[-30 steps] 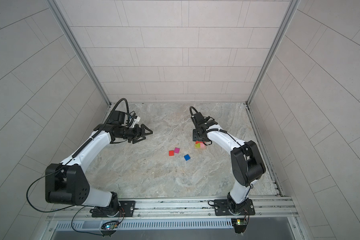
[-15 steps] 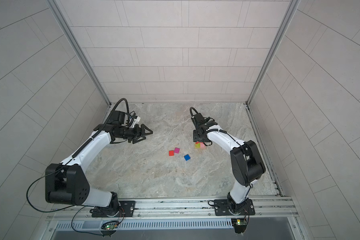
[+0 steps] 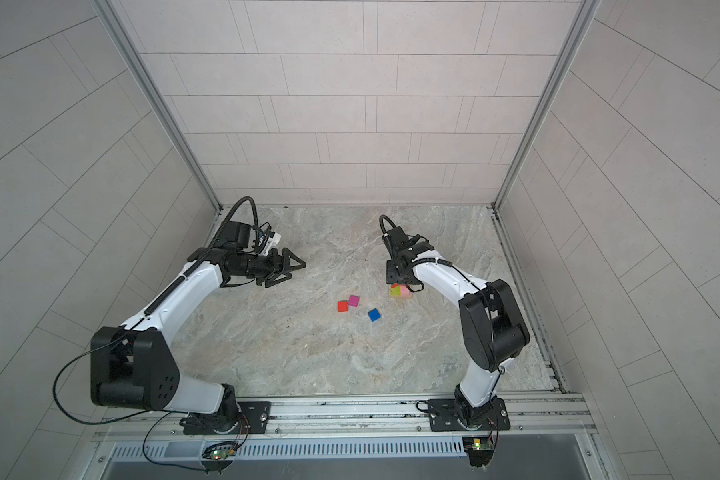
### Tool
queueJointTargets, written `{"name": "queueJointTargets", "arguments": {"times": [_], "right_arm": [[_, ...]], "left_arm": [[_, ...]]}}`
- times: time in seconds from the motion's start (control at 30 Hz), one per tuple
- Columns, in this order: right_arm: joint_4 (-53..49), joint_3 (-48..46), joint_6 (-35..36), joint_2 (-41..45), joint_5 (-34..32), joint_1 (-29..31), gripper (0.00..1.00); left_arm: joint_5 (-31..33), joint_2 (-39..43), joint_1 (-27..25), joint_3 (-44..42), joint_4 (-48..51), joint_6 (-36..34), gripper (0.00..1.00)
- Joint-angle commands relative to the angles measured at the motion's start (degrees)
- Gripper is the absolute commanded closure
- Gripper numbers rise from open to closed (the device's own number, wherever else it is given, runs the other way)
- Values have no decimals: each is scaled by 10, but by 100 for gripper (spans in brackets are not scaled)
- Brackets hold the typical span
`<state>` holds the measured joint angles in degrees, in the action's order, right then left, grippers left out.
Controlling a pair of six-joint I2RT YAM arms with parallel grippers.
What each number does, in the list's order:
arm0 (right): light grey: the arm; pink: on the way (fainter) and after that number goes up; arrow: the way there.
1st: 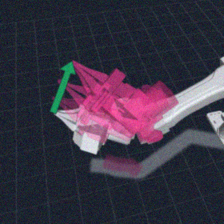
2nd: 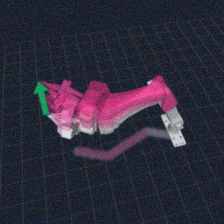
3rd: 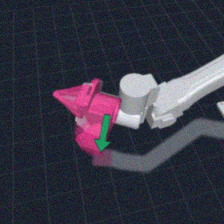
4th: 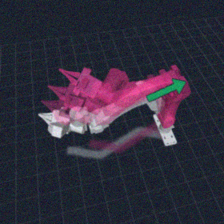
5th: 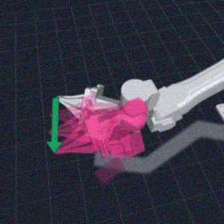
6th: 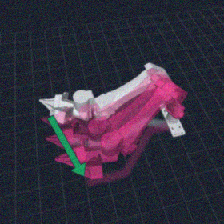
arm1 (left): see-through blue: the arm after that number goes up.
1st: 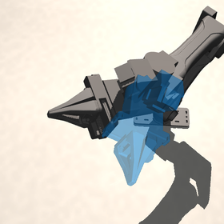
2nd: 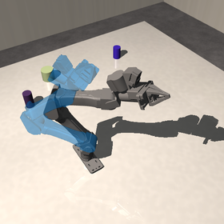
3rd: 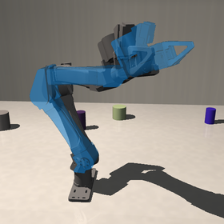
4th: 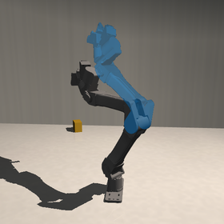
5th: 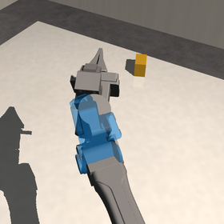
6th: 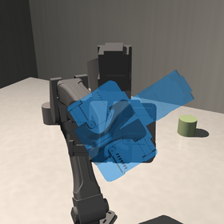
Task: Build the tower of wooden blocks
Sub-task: 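Lower the orange block onto the red arch block and open the right gripper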
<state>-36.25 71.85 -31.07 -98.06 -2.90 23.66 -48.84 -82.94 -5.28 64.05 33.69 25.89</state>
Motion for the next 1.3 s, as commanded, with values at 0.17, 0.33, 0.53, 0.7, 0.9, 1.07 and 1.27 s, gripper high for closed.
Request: {"name": "queueJointTargets", "arguments": {"times": [0.17, 0.33, 0.53, 0.7, 0.9, 1.07, 1.27], "right_arm": [[0, -1, 1, -11, -13, -4, 55], [0, -5, 1, -11, -17, -5, 55], [0, -3, -3, -8, -21, -6, 55], [4, 1, -3, -12, -12, -7, 54], [6, -2, -6, -13, -6, -7, 54], [8, -6, -6, -14, -3, -7, 54], [7, -8, -7, -11, -4, -7, 54]], "left_arm": [[-6, -4, -2, -1, -1, -5, 19], [-6, -3, -2, -2, -1, -5, 19], [-5, -4, -2, -2, -2, -5, 19], [-5, -3, -2, -2, -1, -5, 19], [-5, -3, -2, -2, -1, -5, 19], [-4, -4, -2, -2, 0, -5, 19], [-2, -4, -2, -2, 1, -6, 19]]}}
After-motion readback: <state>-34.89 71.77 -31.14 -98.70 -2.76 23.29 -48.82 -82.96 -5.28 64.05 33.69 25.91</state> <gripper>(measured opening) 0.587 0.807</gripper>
